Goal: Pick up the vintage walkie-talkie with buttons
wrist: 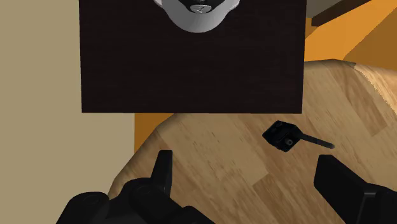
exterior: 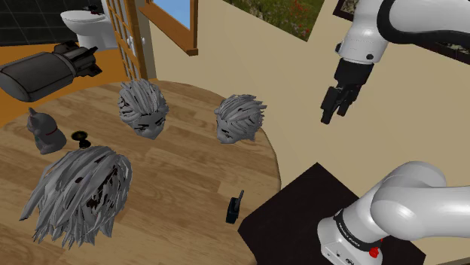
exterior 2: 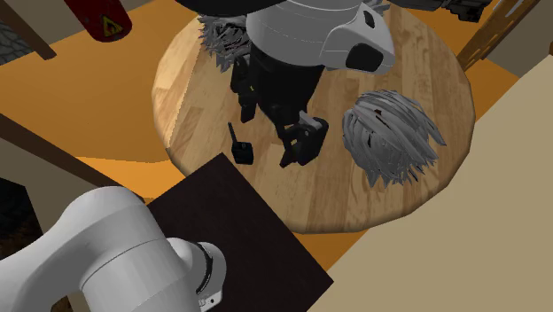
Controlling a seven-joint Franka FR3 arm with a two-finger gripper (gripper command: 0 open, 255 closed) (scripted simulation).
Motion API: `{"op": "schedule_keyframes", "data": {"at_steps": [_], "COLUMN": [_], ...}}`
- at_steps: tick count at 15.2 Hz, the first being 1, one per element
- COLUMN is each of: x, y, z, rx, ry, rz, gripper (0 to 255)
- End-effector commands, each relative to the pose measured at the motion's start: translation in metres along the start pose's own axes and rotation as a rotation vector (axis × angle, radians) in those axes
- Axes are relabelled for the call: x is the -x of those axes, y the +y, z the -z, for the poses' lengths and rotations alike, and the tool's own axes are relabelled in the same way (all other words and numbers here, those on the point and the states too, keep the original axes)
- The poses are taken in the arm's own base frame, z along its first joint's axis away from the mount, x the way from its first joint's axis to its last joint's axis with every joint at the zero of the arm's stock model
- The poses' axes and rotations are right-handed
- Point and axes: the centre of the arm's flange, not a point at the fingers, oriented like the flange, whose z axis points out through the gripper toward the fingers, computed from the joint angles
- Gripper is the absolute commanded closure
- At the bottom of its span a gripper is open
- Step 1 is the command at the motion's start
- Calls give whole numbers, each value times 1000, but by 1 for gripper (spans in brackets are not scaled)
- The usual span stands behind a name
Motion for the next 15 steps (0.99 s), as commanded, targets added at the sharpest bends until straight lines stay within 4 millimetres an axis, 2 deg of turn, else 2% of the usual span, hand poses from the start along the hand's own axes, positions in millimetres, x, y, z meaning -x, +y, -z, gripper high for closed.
{"op": "schedule_keyframes", "data": {"at_steps": [1,15], "x": [0,-35], "y": [0,-87], "z": [0,-155], "rx": [0,-25], "ry": [0,63], "rz": [0,-211], "gripper": [0,0]}}
